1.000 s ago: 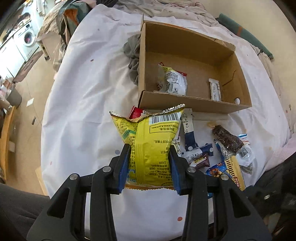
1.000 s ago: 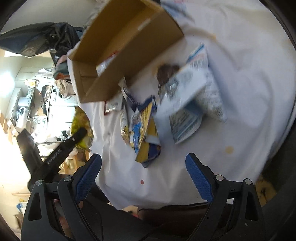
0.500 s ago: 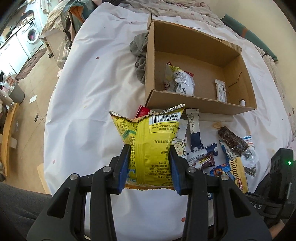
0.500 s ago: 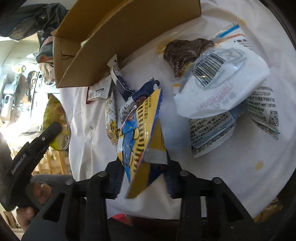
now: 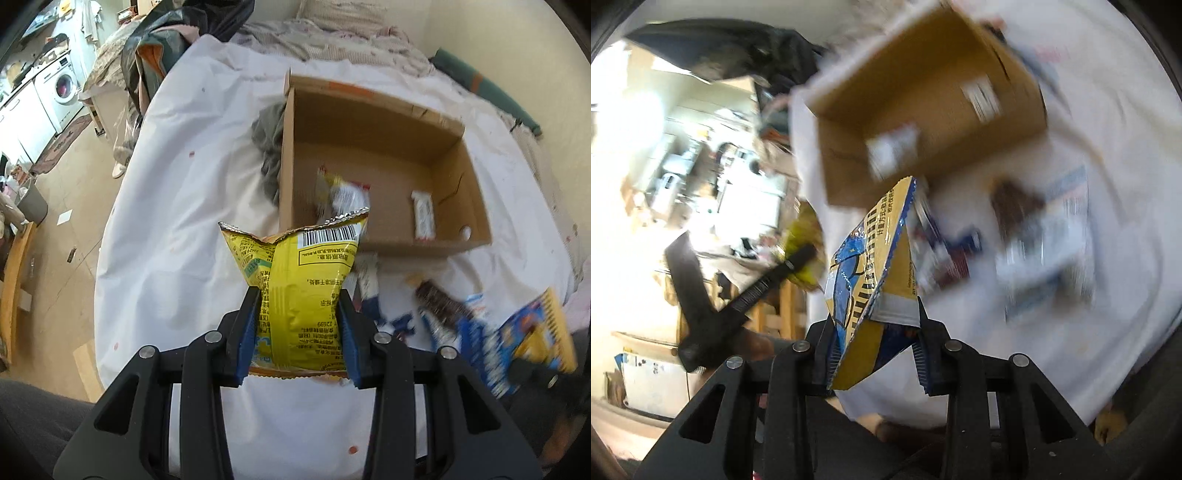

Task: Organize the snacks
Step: 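Grasp the blue-and-yellow packet with the right tool while the left tool holds the yellow bag, then lower both packets into the box and open both tools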

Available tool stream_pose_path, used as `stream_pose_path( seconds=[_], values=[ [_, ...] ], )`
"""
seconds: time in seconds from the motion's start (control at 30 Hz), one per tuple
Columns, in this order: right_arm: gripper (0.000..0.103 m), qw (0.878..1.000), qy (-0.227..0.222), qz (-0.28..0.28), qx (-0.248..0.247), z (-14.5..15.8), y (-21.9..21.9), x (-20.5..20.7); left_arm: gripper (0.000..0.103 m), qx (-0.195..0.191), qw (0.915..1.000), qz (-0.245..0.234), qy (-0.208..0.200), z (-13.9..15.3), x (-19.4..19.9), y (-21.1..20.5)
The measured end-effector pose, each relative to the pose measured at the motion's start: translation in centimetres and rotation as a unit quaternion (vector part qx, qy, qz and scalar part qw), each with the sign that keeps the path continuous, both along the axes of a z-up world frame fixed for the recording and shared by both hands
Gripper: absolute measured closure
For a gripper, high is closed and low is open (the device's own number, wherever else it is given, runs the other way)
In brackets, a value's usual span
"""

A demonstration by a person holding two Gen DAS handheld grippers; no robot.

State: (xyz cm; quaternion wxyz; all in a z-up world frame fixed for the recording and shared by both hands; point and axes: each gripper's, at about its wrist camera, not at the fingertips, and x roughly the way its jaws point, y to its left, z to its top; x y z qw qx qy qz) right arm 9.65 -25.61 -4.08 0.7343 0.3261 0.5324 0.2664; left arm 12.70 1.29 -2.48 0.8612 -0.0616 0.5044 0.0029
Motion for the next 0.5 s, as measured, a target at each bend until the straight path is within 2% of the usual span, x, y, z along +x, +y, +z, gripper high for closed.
stream_pose_path(
  seconds=[0.17,0.27,0.5],
  values=[
    [0.069,0.999,-0.039,-0.017,-0.003,2.7,-1.2,4.5,0.067,-0.013,0.9996,-0.017,-0.021,2.5,3.1,-0.9],
    [0.069,0.998,-0.051,-0.023,-0.011,3.3,-1.7,7.0,0.067,0.0,0.999,-0.032,-0.032,3.7,5.4,-2.2],
    [0.069,0.997,-0.064,-0.039,-0.027,2.6,-2.3,12.4,0.067,0.014,0.9974,-0.061,-0.035,3.4,10.5,-5.4]
  ],
)
